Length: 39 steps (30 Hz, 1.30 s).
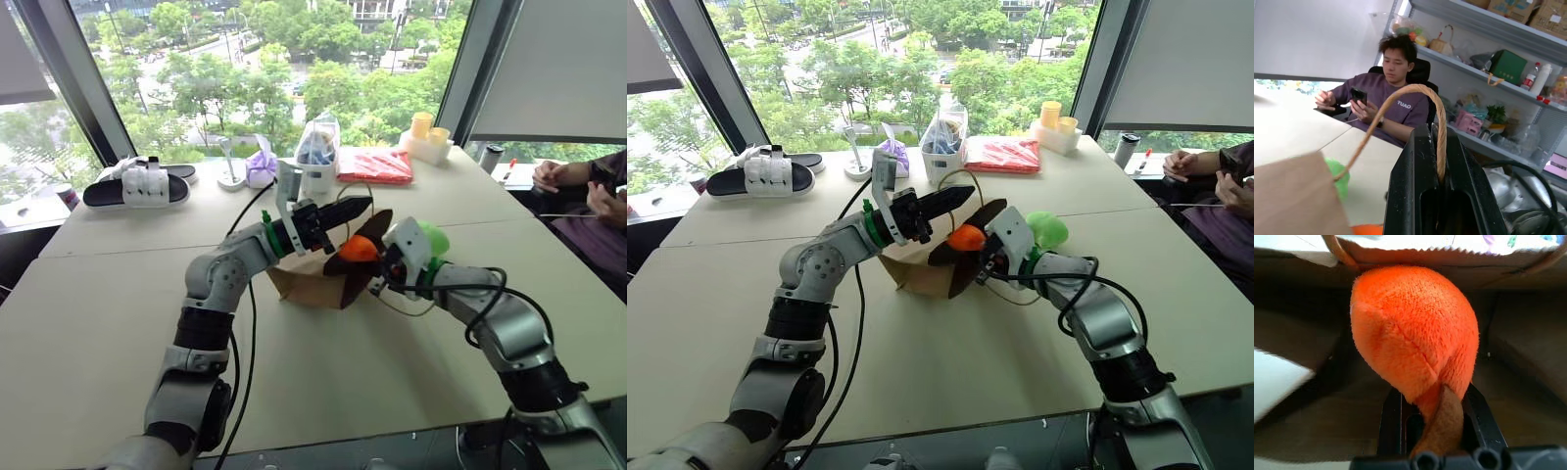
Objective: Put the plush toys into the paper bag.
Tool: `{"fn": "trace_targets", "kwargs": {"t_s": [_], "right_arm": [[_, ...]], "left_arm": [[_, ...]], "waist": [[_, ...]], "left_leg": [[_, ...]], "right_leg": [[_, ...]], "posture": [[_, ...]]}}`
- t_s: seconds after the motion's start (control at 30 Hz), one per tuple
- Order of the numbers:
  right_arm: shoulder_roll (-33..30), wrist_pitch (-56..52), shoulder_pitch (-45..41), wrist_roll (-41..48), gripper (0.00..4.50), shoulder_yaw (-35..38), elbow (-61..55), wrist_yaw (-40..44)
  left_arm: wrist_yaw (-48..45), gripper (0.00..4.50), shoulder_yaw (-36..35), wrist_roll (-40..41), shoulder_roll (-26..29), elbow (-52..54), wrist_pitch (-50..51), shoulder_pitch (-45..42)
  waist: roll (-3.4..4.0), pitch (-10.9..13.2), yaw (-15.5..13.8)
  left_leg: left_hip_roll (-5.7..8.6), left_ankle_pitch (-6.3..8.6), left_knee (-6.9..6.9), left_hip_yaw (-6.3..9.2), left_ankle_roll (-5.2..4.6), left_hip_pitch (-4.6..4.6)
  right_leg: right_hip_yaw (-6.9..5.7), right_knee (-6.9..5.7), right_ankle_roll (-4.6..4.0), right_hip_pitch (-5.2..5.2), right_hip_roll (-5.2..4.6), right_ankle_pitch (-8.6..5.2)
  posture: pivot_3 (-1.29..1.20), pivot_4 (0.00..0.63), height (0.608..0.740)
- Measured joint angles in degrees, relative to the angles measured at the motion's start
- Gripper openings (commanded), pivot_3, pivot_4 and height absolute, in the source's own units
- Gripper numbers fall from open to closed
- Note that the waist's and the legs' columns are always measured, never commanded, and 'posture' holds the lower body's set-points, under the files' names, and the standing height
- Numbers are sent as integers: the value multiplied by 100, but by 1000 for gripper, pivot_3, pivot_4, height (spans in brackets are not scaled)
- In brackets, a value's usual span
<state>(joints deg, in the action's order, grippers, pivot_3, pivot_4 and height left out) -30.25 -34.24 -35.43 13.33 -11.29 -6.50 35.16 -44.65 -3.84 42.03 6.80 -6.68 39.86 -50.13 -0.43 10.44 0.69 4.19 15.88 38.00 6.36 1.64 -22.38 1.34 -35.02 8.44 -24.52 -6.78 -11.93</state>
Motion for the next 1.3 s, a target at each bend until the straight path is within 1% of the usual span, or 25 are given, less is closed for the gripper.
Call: {"fn": "trace_targets", "kwargs": {"t_s": [0.07, 0.17, 0.2, 0.23, 0.33, 0.47, 0.53, 0.6, 0.67, 0.73, 0.8, 0.87, 0.93, 1.0, 1.03, 1.07, 1.13, 1.2, 1.27, 1.3], "right_arm": [[10, 85, -42, -115, 2279, -131, 134, 52], [-4, 155, -40, -228, 3689, -157, 235, 137], [-3, 178, -40, -259, 4291, -154, 235, 142], [-1, 201, -40, -283, 4470, -152, 234, 145], [0, 194, 32, -285, 4470, -47, 159, 141], [-143, -203, 552, 202, 4470, 588, -599, 260], [-290, -738, 907, 866, 4470, 1263, -1195, 361], [-383, -1275, 1171, 1586, 4470, 2159, -1619, 355], [-416, -1439, 1189, 1917, 4470, 2822, -1669, 201], [-390, -1312, 1105, 1901, 4470, 3149, -1360, -69], [-268, -958, 846, 1630, 4470, 3184, -674, -418], [-215, -491, 468, 1109, 4470, 2910, 296, -747], [-195, -151, 84, 637, 4470, 2493, 1208, -892], [-82, 179, -468, 125, 4470, 2040, 2411, -1080], [45, 421, -834, -126, 4470, 1844, 3194, -1243], [131, 676, -1195, -383, 4470, 1673, 3997, -1440], [204, 1155, -1674, -770, 4470, 1459, 5216, -1735], [218, 1542, -1961, -1015, 3956, 1361, 6025, -1904], [218, 1838, -2139, -1144, 3166, 1345, 6563, -1968], [219, 1967, -2208, -1204, 2628, 1345, 6756, -1971]], "left_arm": [[106, 0, -54, 43, -2, 17, 3, 0], [295, 0, -265, 149, -4, 11, 48, 1], [347, 0, -296, 190, -10, 11, 80, 0], [372, 0, -321, 223, -24, 9, 92, 0], [440, 0, -375, 241, -51, -12, 94, -2], [505, 0, -397, 230, -22, -153, 81, -9], [530, 0, -401, 221, 3, -172, 77, -12], [553, 0, -399, 215, 22, -170, 74, -11], [607, 0, -400, 216, 49, -165, 76, -10], [661, 0, -387, 220, 30, -125, 91, -10], [756, 0, -380, 223, 9, -38, 121, -5], [821, 0, -368, 237, -25, 73, 145, 8], [871, 0, -376, 239, -10, 112, 192, 18], [893, 0, -368, 241, -21, 131, 210, 28], [905, 0, -373, 240, -10, 133, 209, 33], [922, 0, -370, 240, -8, 145, 209, 38], [949, 0, -384, 239, 25, 176, 206, 57], [984, 0, -395, 239, 69, 237, 201, 87], [996, 0, -412, 240, 114, 284, 198, 128], [1007, 0, -417, 240, 128, 296, 197, 149]], "waist": [[0, 0, -20], [0, 0, -8], [0, 0, -4], [0, 0, -2], [0, 0, -2], [0, 0, -25], [-1, 1, -33], [-1, 1, -34], [-1, 1, -18], [-1, 1, 5], [0, 0, 28], [2, -1, 33], [3, -2, 39], [3, -1, 46], [3, -1, 50], [5, -1, 48], [5, -1, 18], [4, 0, -4], [4, 0, 9], [4, 0, 25]], "left_leg": [[3, -18, 0, 3, 32, -3], [5, -18, 0, 2, 33, -5], [5, -18, 0, 2, 32, -5], [4, -18, -1, 2, 32, -5], [4, -18, -1, 1, 32, -5], [6, -16, 0, 2, 30, -7], [5, 0, 0, 6, 1, -8], [4, 2, 0, 8, -3, -7], [2, 2, 1, 6, -3, -2], [1, 2, 1, -6, -3, 3], [0, 2, 1, -14, -3, 8], [-1, 1, 0, -17, -2, 9], [-1, 1, 0, -18, -1, 8], [-1, 0, -4, -20, 0, 5], [-1, -5, -4, -20, 9, 5], [0, -22, -7, -21, 38, 3], [1, -23, -11, -14, 41, -1], [4, -22, -13, -11, 39, -5], [5, -19, -15, -14, 36, -7], [5, -19, -16, -14, 36, -7]], "right_leg": [[0, 2, 0, 0, -2, 0], [1, 5, 0, -1, -4, 0], [0, 5, 0, -1, -3, 0], [0, 4, 0, -1, -3, 0], [0, 4, 0, -2, -3, 0], [1, 5, 0, -1, -3, 0], [0, 5, 0, -1, -3, 0], [1, 7, 0, 0, -3, 0], [3, 6, 0, 2, -3, 0], [3, 3, 0, 5, -2, 0], [6, -2, -1, 5, -1, 1], [8, -5, -1, 4, -1, 0], [8, -5, -1, 1, -1, 0], [9, -1, -1, -3, -1, 1], [9, -2, -2, -5, -1, 1], [10, -1, -2, -6, -2, 1], [9, 2, -2, -7, -2, 1], [9, 7, -2, -7, -3, 1], [10, 10, -1, -6, -5, 1], [10, 11, -1, -6, -5, 1]], "posture": [[0, 150, 740], [0, 150, 740], [0, 150, 740], [0, 150, 740], [0, 150, 740], [0, 150, 740], [0, 150, 740], [0, 150, 740], [0, 150, 740], [0, 150, 740], [0, 150, 740], [0, 150, 740], [0, 150, 740], [0, 150, 740], [0, 150, 740], [0, 150, 740], [0, 150, 740], [0, 150, 740], [0, 150, 740], [0, 150, 740]]}}
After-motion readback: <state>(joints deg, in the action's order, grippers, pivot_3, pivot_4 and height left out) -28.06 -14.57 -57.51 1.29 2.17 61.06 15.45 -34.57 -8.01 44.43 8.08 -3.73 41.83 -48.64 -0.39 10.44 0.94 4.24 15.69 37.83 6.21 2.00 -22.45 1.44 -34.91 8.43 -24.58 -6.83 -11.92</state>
